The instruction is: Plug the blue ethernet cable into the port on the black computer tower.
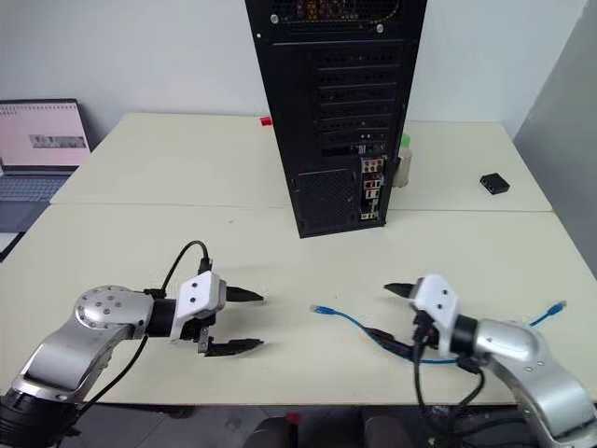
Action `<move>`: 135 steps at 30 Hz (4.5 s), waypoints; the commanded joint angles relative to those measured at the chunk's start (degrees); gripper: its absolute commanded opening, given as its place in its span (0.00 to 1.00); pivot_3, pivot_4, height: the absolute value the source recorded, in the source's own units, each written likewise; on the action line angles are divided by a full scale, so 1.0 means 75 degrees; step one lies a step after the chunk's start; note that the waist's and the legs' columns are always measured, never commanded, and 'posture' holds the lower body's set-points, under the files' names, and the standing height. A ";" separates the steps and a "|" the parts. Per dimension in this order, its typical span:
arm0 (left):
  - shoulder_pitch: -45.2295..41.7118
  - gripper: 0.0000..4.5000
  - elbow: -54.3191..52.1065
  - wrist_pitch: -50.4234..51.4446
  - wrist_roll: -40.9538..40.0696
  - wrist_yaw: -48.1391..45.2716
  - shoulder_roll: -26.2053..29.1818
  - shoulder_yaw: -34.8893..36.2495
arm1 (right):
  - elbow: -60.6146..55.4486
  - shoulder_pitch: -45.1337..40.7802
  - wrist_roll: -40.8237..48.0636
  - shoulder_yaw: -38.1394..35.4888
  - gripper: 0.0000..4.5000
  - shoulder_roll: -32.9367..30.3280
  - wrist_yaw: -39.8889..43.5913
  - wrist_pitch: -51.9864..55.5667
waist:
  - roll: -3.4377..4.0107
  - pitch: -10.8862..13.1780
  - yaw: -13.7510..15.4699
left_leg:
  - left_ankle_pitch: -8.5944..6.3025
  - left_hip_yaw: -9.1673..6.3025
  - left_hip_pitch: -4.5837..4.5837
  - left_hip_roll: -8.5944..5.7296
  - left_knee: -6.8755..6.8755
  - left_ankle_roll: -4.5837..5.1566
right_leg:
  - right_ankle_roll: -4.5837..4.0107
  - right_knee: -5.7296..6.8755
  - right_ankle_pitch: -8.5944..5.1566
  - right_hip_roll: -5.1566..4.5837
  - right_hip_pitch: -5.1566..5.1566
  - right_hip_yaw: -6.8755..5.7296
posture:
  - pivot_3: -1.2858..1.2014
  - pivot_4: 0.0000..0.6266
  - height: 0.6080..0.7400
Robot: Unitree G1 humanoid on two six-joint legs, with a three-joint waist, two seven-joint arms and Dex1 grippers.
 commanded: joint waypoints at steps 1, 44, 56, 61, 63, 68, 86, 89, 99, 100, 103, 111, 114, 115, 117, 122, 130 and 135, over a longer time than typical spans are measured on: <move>-0.0079 0.97 -0.0209 -0.0116 -0.0054 -0.0093 0.0061 0.0009 | 0.0517 -0.0647 -0.0543 0.0729 1.00 0.0407 -0.0152 -0.0051 | 0.0000 0.0000 -0.0001 | 0.0000 0.0001 0.0000 -0.0001 0.0003 0.0000 | 0.0000 0.0001 0.0000 0.0000 0.0000 0.0001 | 0.52 0.24 1.00; -0.1206 1.00 0.1165 -0.1231 0.0809 -0.0048 -0.0989 -0.1147 | 0.1680 -0.2475 -0.3017 0.2868 0.02 0.1452 0.0793 -0.0909 | 0.0001 0.0000 0.0001 | 0.0000 -0.0006 -0.0006 -0.0004 0.0007 0.0000 | -0.0002 0.0008 0.0002 -0.0002 -0.0007 -0.0008 | 0.52 0.24 1.00; -0.1520 0.80 0.1628 -0.1701 0.0786 -0.0263 -0.1440 -0.1235 | 0.1658 -0.2674 -0.3175 0.3048 0.01 0.1853 0.0648 -0.0684 | 0.0001 0.0000 0.0000 | 0.0000 -0.0011 -0.0006 -0.0003 0.0007 0.0000 | -0.0003 0.0010 0.0003 -0.0003 -0.0007 -0.0012 | 0.52 0.24 1.00; -0.1537 0.58 0.1669 -0.1742 0.0817 -0.0328 -0.1469 -0.1225 | 0.1740 -0.2795 -0.3238 0.3050 0.01 0.1976 0.0649 -0.0667 | 0.0001 0.0000 0.0000 | 0.0000 -0.0011 -0.0006 -0.0003 0.0008 0.0000 | -0.0003 0.0010 0.0002 -0.0003 -0.0007 -0.0013 | 0.52 0.24 1.00; -0.1537 0.46 0.1714 -0.1806 0.0854 -0.0331 -0.1459 -0.1222 | 0.1734 -0.2805 -0.3248 0.3045 0.01 0.1989 0.0666 -0.0662 | 0.0001 0.0000 -0.0001 | 0.0000 -0.0013 -0.0006 -0.0003 0.0008 0.0000 | -0.0003 0.0011 0.0002 -0.0003 -0.0007 -0.0014 | 0.52 0.24 1.00; -0.1567 0.22 0.1791 -0.1873 0.0869 -0.0298 -0.1497 -0.1211 | 0.1742 -0.2831 -0.3271 0.3058 0.01 0.1979 0.0701 -0.0688 | 0.0001 0.0000 -0.0001 | 0.0000 -0.0012 -0.0006 -0.0003 0.0008 0.0000 | -0.0003 0.0010 0.0003 -0.0003 -0.0007 -0.0014 | 0.52 0.24 1.00; -0.1230 0.07 0.1845 -0.3292 0.1224 -0.0421 -0.1485 -0.1326 | 0.0415 -0.2840 -0.2398 0.2160 0.57 0.0827 0.1734 0.0043 | 0.0002 0.0001 0.0004 | 0.0000 -0.0014 -0.0009 -0.0004 0.0008 0.0000 | -0.0003 0.0009 0.0003 -0.0005 -0.0007 -0.0015 | 0.52 0.24 1.00; -0.1225 0.07 0.1993 -0.4223 0.1393 -0.0044 -0.1679 -0.1198 | -0.0111 -0.2676 -0.1475 0.1381 0.72 0.0521 0.1891 0.0857 | 0.0002 0.0000 0.0012 | 0.0000 -0.0018 -0.0011 -0.0004 0.0009 0.0000 | -0.0003 0.0008 0.0003 -0.0007 -0.0006 -0.0018 | 0.52 0.24 1.00; -0.1921 0.07 0.3699 -1.0048 0.4249 0.3337 -0.2285 -0.0838 | -0.0503 -0.2499 0.1086 -0.0493 0.97 0.1282 0.0768 0.3415 | 0.0002 -0.0003 0.0023 | 0.0000 -0.0014 -0.0009 -0.0005 0.0009 0.0001 | -0.0006 0.0008 0.0008 -0.0013 -0.0005 -0.0013 | 0.52 0.24 1.00; -0.1947 0.07 0.3795 -1.0270 0.4418 0.3658 -0.2346 -0.0777 | -0.0435 -0.2568 0.1264 -0.0547 0.97 0.1517 0.0540 0.3554 | 0.0002 -0.0003 0.0006 | 0.0000 -0.0014 -0.0009 -0.0005 0.0008 0.0001 | -0.0006 0.0008 0.0009 -0.0013 -0.0005 -0.0012 | 0.52 0.24 1.00; -0.1971 0.07 0.4031 -1.0724 0.4888 0.4347 -0.2425 -0.0682 | -0.0142 -0.2783 0.1600 -0.0646 0.97 0.2040 0.0076 0.3860 | 0.0003 -0.0003 0.0003 | 0.0000 -0.0015 -0.0008 -0.0003 0.0007 0.0001 | -0.0005 0.0011 0.0009 -0.0011 -0.0005 -0.0016 | 0.52 0.24 1.00; -0.2149 0.07 0.4333 -1.1042 0.5676 0.5522 -0.2330 -0.0654 | 0.0365 -0.3081 0.2306 -0.0697 0.97 0.2532 -0.0374 0.4184 | 0.0003 -0.0003 0.0025 | 0.0001 -0.0018 -0.0014 -0.0011 0.0009 0.0002 | 0.0002 0.0010 0.0013 -0.0016 -0.0005 -0.0022 | 0.52 0.24 1.00; -0.2188 0.07 0.4356 -1.1038 0.5837 0.5789 -0.2288 -0.0703 | 0.0497 -0.3072 0.2337 -0.0565 0.97 0.2461 -0.0385 0.4141 | 0.0003 -0.0003 0.0018 | 0.0001 -0.0018 -0.0013 -0.0010 0.0009 0.0002 | 0.0002 0.0011 0.0013 -0.0016 -0.0005 -0.0023 | 0.52 0.24 1.00; -0.2194 0.07 0.4361 -1.1037 0.5879 0.5869 -0.2276 -0.0713 | 0.0519 -0.3069 0.2358 -0.0540 0.97 0.2452 -0.0396 0.4135 | 0.0003 -0.0003 0.0017 | 0.0001 -0.0018 -0.0013 -0.0010 0.0009 0.0002 | 0.0002 0.0011 0.0013 -0.0016 -0.0005 -0.0023 | 0.52 0.24 1.00; -0.2197 0.07 0.4371 -1.1021 0.5964 0.6007 -0.2252 -0.0739 | 0.0565 -0.3077 0.2372 -0.0504 0.97 0.2462 -0.0424 0.4110 | 0.0003 -0.0003 0.0016 | 0.0001 -0.0018 -0.0013 -0.0010 0.0008 0.0002 | 0.0002 0.0011 0.0013 -0.0015 -0.0005 -0.0023 | 0.52 0.24 1.00; -0.2146 0.07 0.4324 -1.0978 0.6090 0.6241 -0.2205 -0.0812 | 0.0630 -0.3082 0.2321 -0.0399 0.89 0.2419 -0.0439 0.4048 | 0.0004 -0.0003 0.0015 | 0.0001 -0.0019 -0.0013 -0.0009 0.0008 0.0002 | 0.0002 0.0012 0.0013 -0.0015 -0.0005 -0.0024 | 0.52 0.24 1.00; -0.2113 0.07 0.4260 -1.0948 0.6205 0.6470 -0.2139 -0.0915 | 0.0709 -0.3152 0.2336 -0.0320 0.51 0.2462 -0.0552 0.4008 | 0.0004 -0.0003 0.0013 | 0.0001 -0.0019 -0.0013 -0.0009 0.0008 0.0002 | 0.0002 0.0011 0.0013 -0.0016 -0.0005 -0.0024 | 0.52 0.24 1.00; -0.2073 0.07 0.4173 -1.0920 0.6274 0.6564 -0.2150 -0.0946 | 0.0741 -0.3191 0.2354 -0.0260 0.28 0.2442 -0.0557 0.4013 | 0.0004 -0.0003 0.0014 | 0.0001 -0.0019 -0.0013 -0.0009 0.0008 0.0002 | 0.0002 0.0011 0.0013 -0.0016 -0.0005 -0.0025 | 0.52 0.24 1.00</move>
